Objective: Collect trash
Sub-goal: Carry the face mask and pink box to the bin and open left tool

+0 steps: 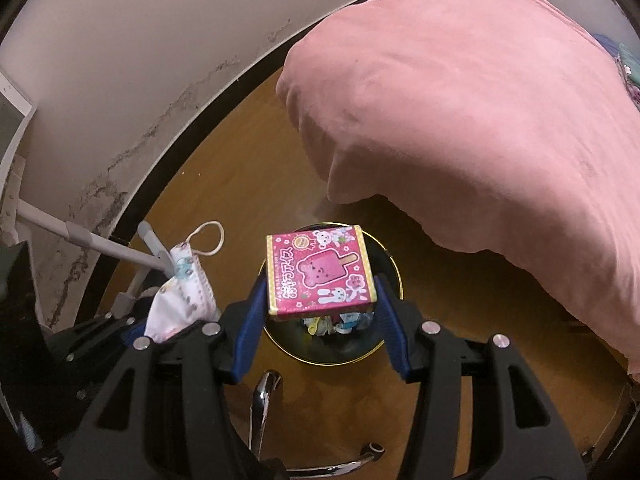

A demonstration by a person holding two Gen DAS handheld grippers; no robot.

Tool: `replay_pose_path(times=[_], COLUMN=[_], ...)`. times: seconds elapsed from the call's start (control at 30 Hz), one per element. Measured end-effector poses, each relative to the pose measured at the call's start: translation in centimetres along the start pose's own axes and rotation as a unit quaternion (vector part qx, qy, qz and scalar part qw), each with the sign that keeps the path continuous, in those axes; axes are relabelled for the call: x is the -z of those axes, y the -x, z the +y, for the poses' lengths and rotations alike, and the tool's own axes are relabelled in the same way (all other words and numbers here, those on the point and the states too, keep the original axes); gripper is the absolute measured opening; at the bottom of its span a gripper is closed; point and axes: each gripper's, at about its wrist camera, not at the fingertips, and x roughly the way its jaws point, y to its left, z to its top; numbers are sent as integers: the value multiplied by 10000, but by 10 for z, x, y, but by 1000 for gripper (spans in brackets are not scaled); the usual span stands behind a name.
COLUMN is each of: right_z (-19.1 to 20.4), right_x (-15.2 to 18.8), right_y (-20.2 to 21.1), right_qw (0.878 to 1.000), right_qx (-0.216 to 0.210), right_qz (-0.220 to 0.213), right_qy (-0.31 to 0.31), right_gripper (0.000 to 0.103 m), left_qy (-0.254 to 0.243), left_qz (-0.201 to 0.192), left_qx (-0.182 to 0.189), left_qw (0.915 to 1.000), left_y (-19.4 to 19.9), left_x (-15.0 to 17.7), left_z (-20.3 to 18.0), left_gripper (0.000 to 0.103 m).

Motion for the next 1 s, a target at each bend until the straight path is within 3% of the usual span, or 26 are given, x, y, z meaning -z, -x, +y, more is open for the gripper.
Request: replay_pose_path(times=[0.37,0.43,0.5,0.6,1.0], right_z=[-7,-8,-8,-8,-9], right_x=[0,0,1,1,-1], right_y=[0,-1,-1,-2,-2], right_qw=[10000,10000,10000,10000,10000], right_qx=[22,24,23,22,33], right_qz=[19,26,35,45,50], right_qy=[-28,-46,-50,-47,-49], right_gripper=[52,52,52,52,52], left_qy=[0,-18,-26,-53,-141], left_qz=[190,175,134,96,92], left_qx=[174,175,156,144,116], left_qw=[9997,9997,9998,9998,9998], left_y=[-28,-30,-28,-27,-23], left_x=[-5,-5,-5,-5,-4], left_z=[-7,-8,-10,-11,-16], left_gripper=[27,34,49,59,67])
